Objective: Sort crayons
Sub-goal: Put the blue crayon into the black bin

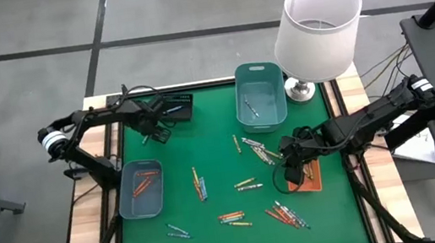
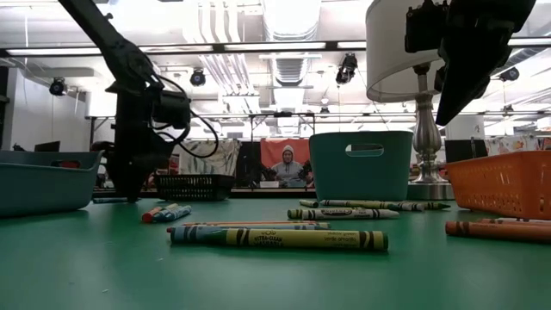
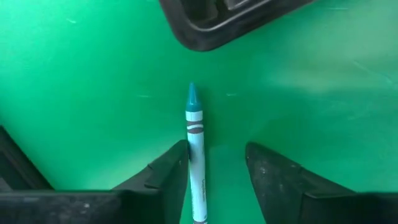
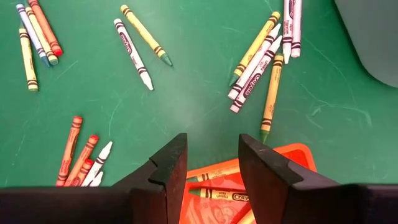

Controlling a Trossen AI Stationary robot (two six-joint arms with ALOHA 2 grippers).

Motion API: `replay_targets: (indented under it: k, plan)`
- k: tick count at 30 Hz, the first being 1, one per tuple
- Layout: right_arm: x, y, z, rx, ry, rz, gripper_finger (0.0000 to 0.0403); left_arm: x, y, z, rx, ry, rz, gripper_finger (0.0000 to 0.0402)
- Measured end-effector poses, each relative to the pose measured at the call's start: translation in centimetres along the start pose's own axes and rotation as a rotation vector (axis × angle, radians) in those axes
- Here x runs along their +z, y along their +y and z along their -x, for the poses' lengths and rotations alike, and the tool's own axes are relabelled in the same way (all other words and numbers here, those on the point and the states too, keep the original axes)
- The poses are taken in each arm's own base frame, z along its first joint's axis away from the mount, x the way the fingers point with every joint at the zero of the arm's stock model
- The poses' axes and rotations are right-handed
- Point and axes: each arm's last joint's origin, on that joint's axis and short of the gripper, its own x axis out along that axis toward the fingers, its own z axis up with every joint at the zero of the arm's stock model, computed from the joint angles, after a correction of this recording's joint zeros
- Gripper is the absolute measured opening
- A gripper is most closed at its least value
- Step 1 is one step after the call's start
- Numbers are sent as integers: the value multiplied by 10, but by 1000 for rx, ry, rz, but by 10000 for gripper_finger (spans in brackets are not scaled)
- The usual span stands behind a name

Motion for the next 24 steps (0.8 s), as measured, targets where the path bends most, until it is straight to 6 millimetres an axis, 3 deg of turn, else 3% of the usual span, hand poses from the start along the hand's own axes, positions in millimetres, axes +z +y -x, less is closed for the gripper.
replay_targets:
  k: [14,20,24]
  plan:
    - [1,0,0,4,-6,-1,130,0,-1,-1,-30,5,-8,11]
    - [1,0,0,4,-6,-1,130,-5,1,10,-33,-16,-9,3]
    - [1,0,0,4,-6,-1,130,-14,4,29,-31,-39,-16,1]
